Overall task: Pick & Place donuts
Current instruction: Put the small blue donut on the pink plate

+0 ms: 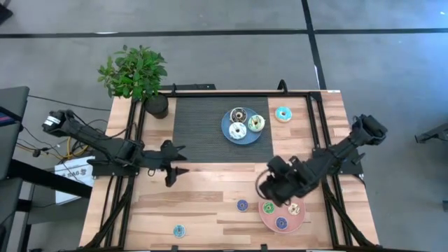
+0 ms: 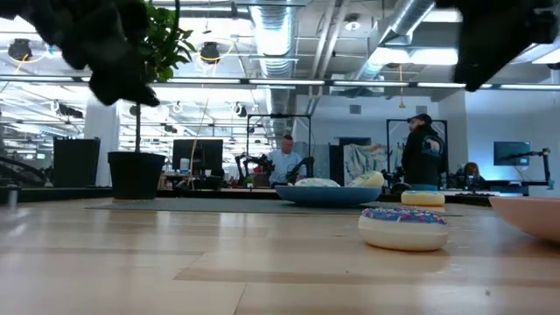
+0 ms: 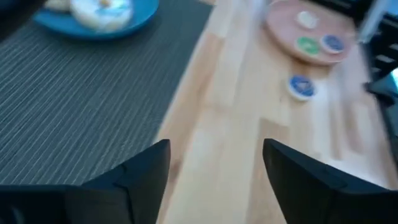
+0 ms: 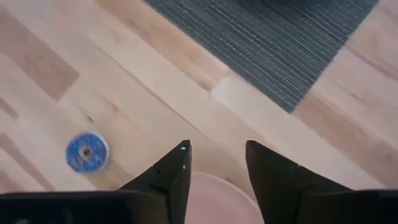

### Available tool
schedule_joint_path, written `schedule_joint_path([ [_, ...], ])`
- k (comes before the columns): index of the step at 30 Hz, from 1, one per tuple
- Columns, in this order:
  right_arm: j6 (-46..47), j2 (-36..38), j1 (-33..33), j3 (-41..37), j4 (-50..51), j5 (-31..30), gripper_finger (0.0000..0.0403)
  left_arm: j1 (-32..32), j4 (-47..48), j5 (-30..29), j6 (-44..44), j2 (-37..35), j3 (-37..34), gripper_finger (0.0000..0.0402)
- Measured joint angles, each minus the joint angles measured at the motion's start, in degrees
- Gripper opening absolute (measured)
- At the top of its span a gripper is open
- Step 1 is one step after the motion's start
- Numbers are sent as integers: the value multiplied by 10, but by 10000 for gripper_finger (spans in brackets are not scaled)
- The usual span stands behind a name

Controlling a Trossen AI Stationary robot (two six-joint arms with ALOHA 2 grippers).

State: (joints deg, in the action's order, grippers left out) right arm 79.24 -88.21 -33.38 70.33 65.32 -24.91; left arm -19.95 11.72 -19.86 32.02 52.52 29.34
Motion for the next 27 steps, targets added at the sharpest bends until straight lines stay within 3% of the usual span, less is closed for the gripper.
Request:
schedule_joint_path([
  [7,-1,100,-74,-126,-67,-9,77,-49,17,-47,-29,86,104,257],
  [13,30,222,-123,-240,-99,-8,20,-82,201,-63,16,231,265,258],
  [19,23,323,-142,-308,-83,-9,8,-123,373,-33,229,365,399,258],
  [27,13,400,-141,-358,-69,-8,13,-162,408,60,590,473,463,258],
])
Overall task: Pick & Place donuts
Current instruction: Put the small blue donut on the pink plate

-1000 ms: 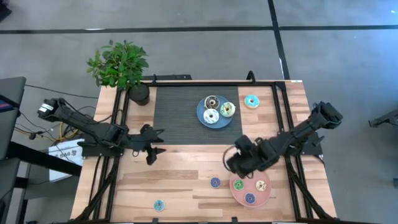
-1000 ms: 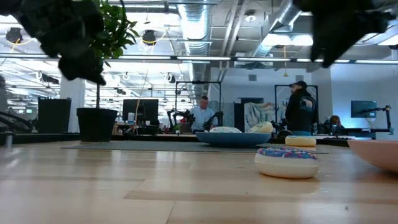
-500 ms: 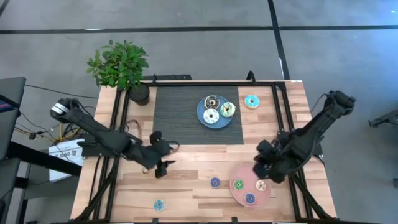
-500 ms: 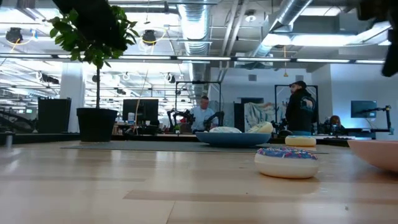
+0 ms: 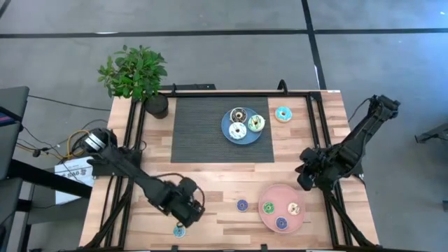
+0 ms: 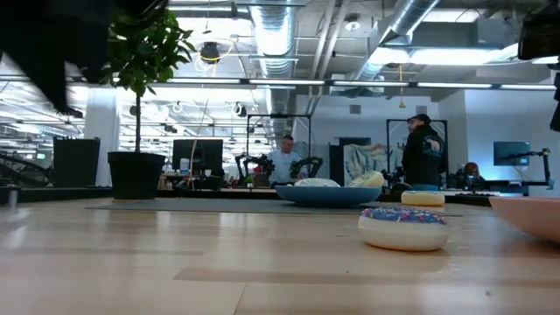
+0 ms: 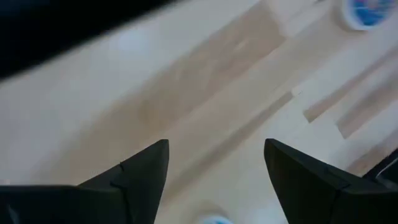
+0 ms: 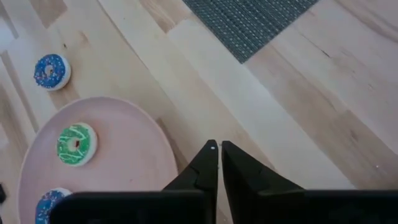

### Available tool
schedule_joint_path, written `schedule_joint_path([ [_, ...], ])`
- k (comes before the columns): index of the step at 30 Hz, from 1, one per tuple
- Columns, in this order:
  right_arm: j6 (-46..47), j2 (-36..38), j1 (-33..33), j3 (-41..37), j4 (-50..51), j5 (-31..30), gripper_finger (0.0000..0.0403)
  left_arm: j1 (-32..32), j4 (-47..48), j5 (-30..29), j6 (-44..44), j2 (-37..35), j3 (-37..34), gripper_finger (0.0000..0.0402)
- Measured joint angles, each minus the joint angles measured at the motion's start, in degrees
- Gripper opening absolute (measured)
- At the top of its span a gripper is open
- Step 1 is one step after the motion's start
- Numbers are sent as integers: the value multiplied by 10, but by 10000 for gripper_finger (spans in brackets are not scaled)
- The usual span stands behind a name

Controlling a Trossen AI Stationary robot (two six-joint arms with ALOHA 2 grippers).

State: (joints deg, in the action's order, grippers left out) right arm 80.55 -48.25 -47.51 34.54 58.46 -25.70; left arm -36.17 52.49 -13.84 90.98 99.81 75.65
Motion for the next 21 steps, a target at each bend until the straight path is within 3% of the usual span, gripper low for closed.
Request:
schedule_joint_path([
  [3,0,10,0,-3,10,0,10,-16,-2,27,111,21,0,258],
  [7,-10,15,0,-3,15,0,7,-41,-19,45,179,46,1,258],
  [16,-15,14,0,-3,19,1,7,-68,-50,126,236,92,1,258],
  [21,-15,14,0,-3,20,2,7,-76,-48,124,255,92,1,258],
])
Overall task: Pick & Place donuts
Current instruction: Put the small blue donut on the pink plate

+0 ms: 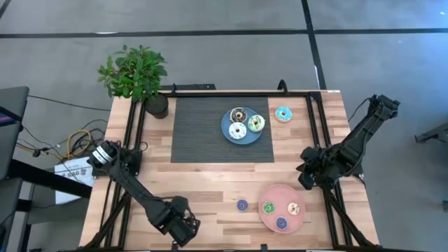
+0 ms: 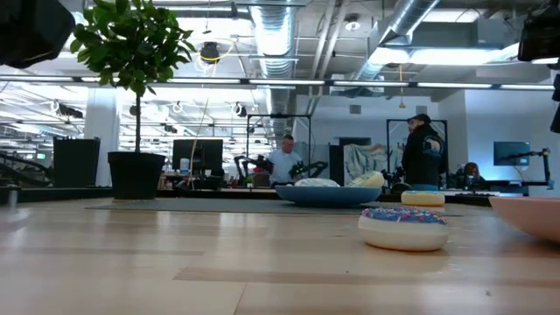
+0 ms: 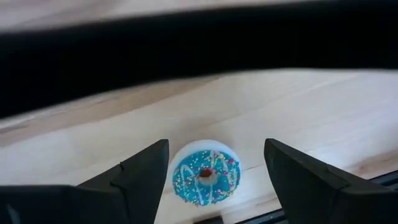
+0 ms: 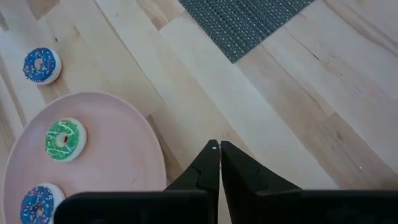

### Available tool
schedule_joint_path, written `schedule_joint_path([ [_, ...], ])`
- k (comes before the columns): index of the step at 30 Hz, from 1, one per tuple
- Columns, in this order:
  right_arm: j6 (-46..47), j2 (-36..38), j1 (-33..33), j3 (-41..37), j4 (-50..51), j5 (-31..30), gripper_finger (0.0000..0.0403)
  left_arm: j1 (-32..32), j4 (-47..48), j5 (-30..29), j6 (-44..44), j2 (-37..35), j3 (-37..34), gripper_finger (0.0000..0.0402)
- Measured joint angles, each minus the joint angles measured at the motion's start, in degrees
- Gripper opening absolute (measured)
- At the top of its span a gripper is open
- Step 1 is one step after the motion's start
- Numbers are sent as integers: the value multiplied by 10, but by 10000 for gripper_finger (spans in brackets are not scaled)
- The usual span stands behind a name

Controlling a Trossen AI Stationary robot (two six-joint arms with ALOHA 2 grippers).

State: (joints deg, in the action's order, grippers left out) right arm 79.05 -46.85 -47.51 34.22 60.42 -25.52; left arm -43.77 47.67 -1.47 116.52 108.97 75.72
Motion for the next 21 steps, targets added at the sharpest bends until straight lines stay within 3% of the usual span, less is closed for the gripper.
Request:
schedule_joint_path([
  [21,0,0,0,1,0,0,7,-10,-42,42,12,54,2,258],
])
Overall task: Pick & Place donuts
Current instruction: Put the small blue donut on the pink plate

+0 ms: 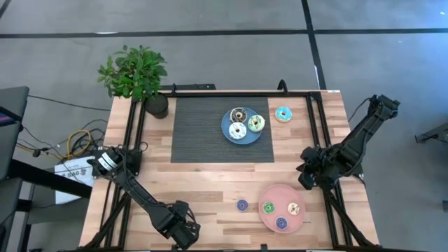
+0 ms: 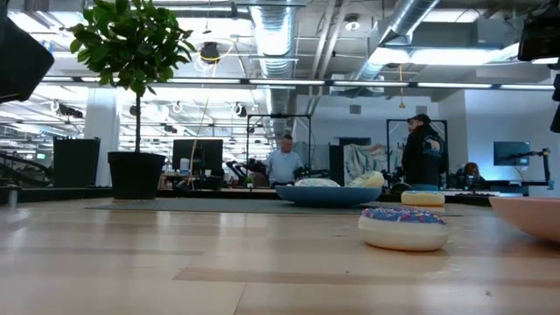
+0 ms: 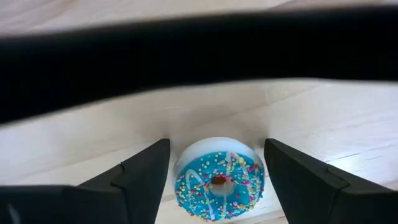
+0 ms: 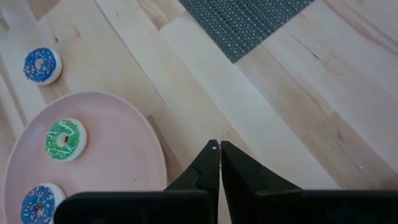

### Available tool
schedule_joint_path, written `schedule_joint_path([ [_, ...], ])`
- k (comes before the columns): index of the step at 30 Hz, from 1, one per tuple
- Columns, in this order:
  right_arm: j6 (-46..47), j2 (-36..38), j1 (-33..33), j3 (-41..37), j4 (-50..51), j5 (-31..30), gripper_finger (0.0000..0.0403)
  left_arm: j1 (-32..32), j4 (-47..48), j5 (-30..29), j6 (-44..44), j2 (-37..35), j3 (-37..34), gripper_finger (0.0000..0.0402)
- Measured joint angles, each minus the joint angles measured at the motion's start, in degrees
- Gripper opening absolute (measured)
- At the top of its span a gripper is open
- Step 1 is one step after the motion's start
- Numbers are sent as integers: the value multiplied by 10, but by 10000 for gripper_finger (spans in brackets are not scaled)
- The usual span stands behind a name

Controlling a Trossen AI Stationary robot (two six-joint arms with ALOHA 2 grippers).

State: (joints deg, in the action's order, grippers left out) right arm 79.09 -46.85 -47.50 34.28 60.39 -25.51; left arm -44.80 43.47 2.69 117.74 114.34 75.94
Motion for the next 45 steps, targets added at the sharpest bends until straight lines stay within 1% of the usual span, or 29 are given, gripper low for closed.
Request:
schedule_joint_path([
  [4,0,0,0,0,0,0,7,1,2,20,-6,1,4,250],
  [14,0,0,0,0,0,0,7,0,-8,42,-5,2,4,195],
  [19,0,0,0,0,0,0,7,0,-10,42,-2,2,5,177],
  [24,0,0,0,0,0,0,7,4,6,14,-11,3,28,170],
  [30,0,0,0,0,0,-2,7,28,53,-66,-55,3,68,169],
  [32,0,0,0,0,0,-2,7,44,63,-106,-94,3,84,169],
  [35,0,0,0,0,0,-2,7,78,68,-180,-177,3,113,169],
  [37,0,0,0,0,-3,-2,7,106,62,-227,-251,3,135,169],
  [39,0,0,0,0,-6,-3,7,139,45,-258,-342,3,159,169],
  [40,0,0,0,0,-9,-3,7,156,27,-265,-391,3,169,169],
  [42,0,0,0,0,-15,-4,7,192,-37,-265,-493,3,185,169],
  [45,0,0,0,0,-28,-4,6,241,-157,-237,-638,3,196,169],
])
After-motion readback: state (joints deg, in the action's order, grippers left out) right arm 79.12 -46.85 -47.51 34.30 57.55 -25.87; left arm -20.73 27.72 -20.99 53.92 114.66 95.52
